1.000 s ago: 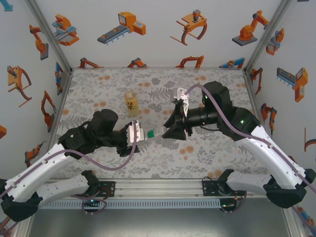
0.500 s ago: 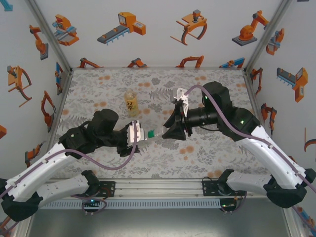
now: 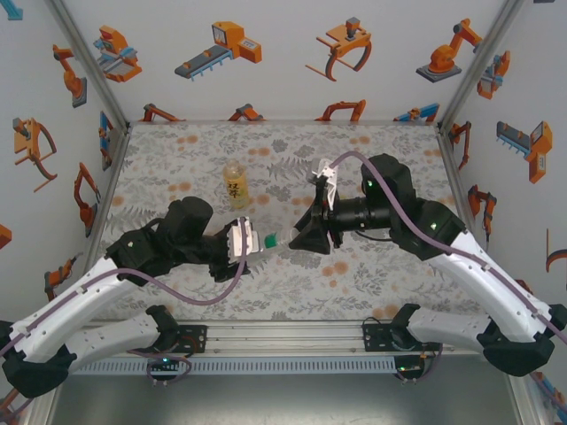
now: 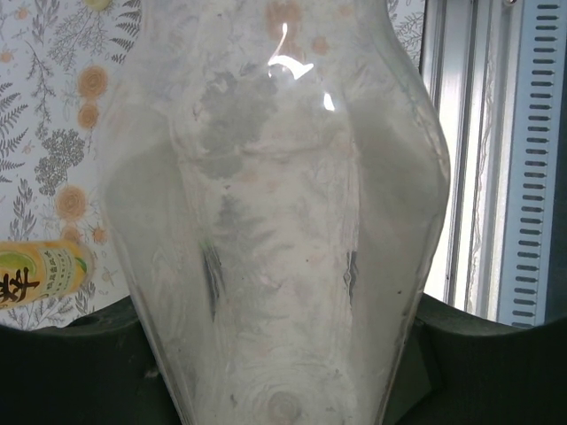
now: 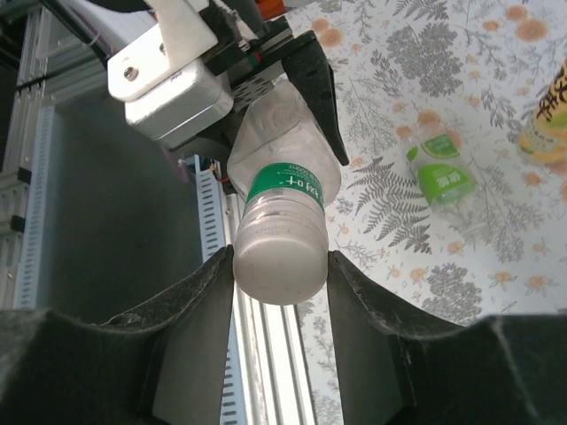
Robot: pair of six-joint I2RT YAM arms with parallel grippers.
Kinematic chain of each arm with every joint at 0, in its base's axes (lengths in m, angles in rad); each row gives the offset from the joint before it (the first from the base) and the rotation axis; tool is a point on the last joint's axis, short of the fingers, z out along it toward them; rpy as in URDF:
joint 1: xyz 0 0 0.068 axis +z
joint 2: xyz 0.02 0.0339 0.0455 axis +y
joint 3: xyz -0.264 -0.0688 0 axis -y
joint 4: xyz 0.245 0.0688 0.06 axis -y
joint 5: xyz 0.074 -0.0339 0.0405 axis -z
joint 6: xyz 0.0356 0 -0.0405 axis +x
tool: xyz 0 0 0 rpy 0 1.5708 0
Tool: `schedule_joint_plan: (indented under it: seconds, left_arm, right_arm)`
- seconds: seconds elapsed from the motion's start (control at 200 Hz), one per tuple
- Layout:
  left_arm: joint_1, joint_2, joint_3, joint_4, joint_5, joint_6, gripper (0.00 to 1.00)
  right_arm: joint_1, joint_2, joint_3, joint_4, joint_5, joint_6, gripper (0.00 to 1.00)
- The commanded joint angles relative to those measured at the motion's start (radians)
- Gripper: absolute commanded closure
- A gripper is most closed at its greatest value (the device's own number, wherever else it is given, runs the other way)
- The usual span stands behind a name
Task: Screw on the bottle caps
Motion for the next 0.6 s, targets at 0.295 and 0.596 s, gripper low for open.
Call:
schedule_joint_plan:
  seconds: [0.295,0.596]
  left_arm:
    - [-0.005,-0.002,0.004,0.102,0.011,0.000,1.00]
    - [-0.004,-0.001,0.001,0.106,0.000,0.016,1.00]
  right_arm:
    - [0.012,-0.024,-0.054,0.010,0.204,0.548,1.00]
    - [0.012,0.024,0.002,-0.154,0.222,0.917,1.00]
